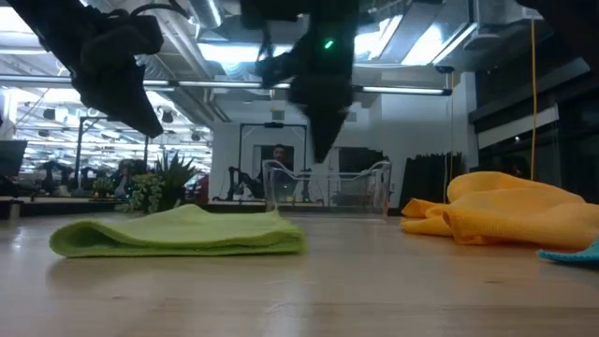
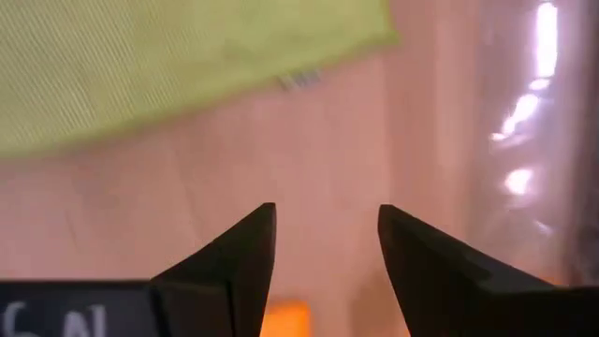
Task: Fold microfiber towels
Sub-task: Fold the green microfiber cloth
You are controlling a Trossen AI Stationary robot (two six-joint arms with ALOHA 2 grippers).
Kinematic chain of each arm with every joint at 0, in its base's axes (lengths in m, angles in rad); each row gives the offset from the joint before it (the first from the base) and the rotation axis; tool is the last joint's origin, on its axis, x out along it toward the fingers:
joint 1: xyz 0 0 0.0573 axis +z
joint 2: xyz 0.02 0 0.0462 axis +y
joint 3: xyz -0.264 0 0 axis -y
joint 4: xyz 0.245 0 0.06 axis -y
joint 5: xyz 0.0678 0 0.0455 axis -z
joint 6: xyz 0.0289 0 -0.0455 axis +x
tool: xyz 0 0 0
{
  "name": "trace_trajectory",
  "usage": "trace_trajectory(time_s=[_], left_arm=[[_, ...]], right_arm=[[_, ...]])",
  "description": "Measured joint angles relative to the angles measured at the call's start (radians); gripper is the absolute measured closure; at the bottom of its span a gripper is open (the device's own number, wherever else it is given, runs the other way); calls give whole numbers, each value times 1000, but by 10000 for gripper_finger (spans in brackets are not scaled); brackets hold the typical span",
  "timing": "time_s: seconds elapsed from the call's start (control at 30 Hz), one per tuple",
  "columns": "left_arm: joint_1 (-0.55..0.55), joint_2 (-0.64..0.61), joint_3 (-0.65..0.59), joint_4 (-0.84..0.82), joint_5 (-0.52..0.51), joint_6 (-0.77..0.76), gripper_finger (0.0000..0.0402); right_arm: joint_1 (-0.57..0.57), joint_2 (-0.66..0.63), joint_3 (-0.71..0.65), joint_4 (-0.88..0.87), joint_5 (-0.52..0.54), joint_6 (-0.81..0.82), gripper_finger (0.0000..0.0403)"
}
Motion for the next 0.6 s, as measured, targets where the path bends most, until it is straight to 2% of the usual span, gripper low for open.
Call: trace_trajectory(time_s=[0.13,0.27,0.37,0.47,0.53,0.6], left_arm=[[2,0,0,9,2,4,311],[12,0,0,14,6,4,311],[23,0,0,14,6,5,311],[38,0,0,16,38,51,311],[54,2,0,43,79,86,311],[70,9,0,85,112,123,311]], right_arm=[[-19,-59,-68,-102,42,-43,210],[-72,-208,-278,-5,42,-94,210],[-126,-321,-488,226,-37,-181,210],[-175,-414,-666,521,-188,-285,210],[-195,-440,-758,708,-281,-336,210],[-201,-441,-822,852,-329,-342,210]])
